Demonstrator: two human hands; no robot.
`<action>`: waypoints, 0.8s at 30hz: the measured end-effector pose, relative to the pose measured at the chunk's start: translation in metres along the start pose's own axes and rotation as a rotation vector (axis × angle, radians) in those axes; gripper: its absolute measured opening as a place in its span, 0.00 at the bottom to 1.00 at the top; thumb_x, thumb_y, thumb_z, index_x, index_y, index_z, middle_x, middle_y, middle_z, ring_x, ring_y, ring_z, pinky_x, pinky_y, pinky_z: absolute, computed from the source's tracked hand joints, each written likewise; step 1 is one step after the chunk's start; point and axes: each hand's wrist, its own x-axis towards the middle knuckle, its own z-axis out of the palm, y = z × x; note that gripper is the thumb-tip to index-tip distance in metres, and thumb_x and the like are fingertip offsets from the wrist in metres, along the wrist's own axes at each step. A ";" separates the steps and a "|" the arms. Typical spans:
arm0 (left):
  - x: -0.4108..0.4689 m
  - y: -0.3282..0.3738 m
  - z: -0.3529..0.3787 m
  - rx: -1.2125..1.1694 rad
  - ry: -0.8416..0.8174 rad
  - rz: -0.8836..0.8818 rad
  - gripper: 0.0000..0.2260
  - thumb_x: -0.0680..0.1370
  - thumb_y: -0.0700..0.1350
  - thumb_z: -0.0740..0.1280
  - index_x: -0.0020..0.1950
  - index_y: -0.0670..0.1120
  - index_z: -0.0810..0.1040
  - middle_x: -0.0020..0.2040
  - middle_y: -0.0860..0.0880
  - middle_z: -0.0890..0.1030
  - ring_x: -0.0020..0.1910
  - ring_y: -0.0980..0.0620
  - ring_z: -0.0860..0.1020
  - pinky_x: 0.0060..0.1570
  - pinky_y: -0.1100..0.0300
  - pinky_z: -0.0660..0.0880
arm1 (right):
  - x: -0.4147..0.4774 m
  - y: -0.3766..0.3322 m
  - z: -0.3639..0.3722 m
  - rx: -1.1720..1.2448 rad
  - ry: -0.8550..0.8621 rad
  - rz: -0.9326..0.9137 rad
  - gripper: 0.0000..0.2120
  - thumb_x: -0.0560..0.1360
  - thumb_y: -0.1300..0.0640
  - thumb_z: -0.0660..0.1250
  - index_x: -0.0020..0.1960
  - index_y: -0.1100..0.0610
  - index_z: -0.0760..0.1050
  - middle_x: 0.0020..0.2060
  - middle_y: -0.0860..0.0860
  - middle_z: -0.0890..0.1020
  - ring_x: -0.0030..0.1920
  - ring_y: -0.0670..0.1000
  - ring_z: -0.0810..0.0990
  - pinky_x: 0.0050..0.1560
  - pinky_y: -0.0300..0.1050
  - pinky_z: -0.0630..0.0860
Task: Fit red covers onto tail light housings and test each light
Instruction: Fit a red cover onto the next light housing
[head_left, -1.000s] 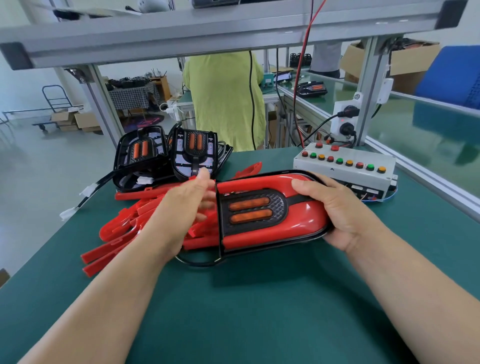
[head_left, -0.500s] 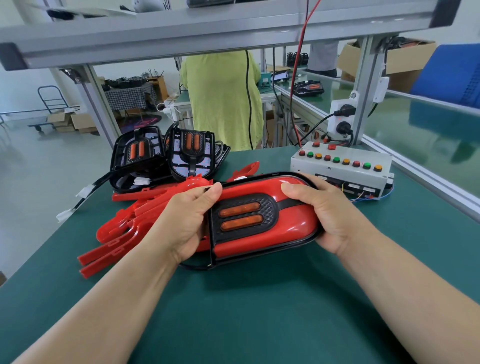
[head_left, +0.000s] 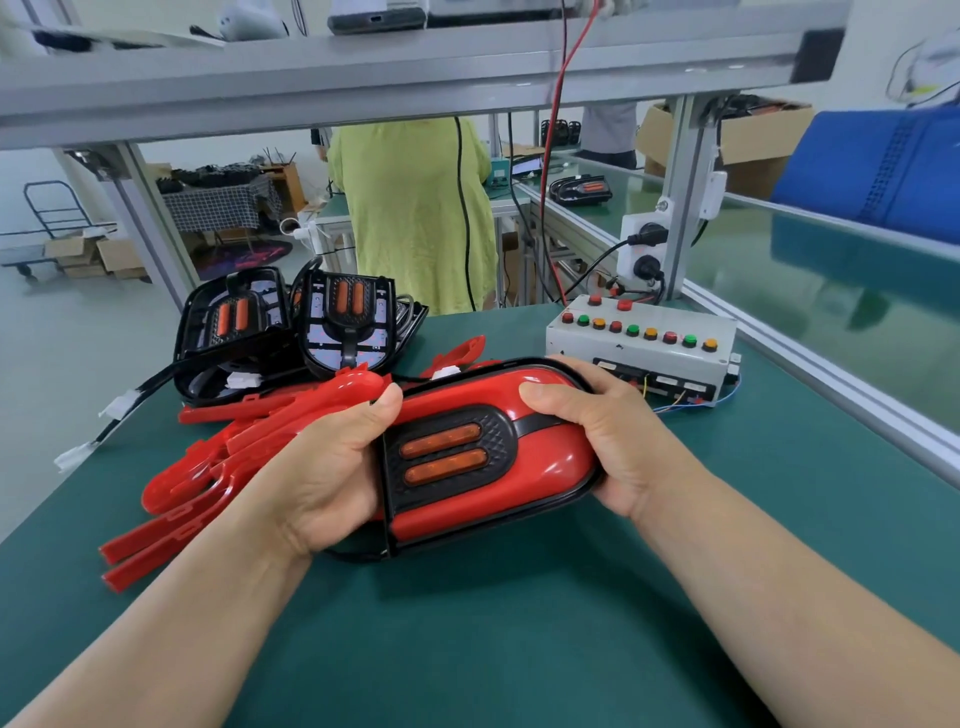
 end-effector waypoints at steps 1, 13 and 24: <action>0.000 -0.001 0.001 -0.005 0.009 0.010 0.21 0.79 0.52 0.61 0.63 0.39 0.80 0.61 0.35 0.80 0.58 0.37 0.81 0.46 0.45 0.81 | 0.000 0.000 0.000 -0.004 0.000 0.000 0.24 0.60 0.61 0.77 0.57 0.56 0.81 0.44 0.57 0.86 0.39 0.57 0.85 0.38 0.53 0.83; -0.002 -0.002 0.012 -0.033 0.032 0.117 0.25 0.77 0.51 0.63 0.69 0.37 0.73 0.60 0.33 0.80 0.58 0.36 0.81 0.47 0.42 0.81 | 0.003 0.002 -0.004 -0.051 -0.010 -0.077 0.27 0.59 0.58 0.77 0.57 0.52 0.81 0.47 0.54 0.86 0.41 0.55 0.85 0.42 0.52 0.84; 0.001 0.001 -0.004 -0.037 -0.191 0.037 0.29 0.82 0.60 0.52 0.67 0.39 0.77 0.66 0.35 0.77 0.64 0.37 0.77 0.55 0.45 0.79 | 0.007 0.007 -0.008 0.053 -0.111 -0.027 0.23 0.68 0.55 0.72 0.63 0.57 0.79 0.51 0.57 0.85 0.46 0.56 0.85 0.46 0.54 0.84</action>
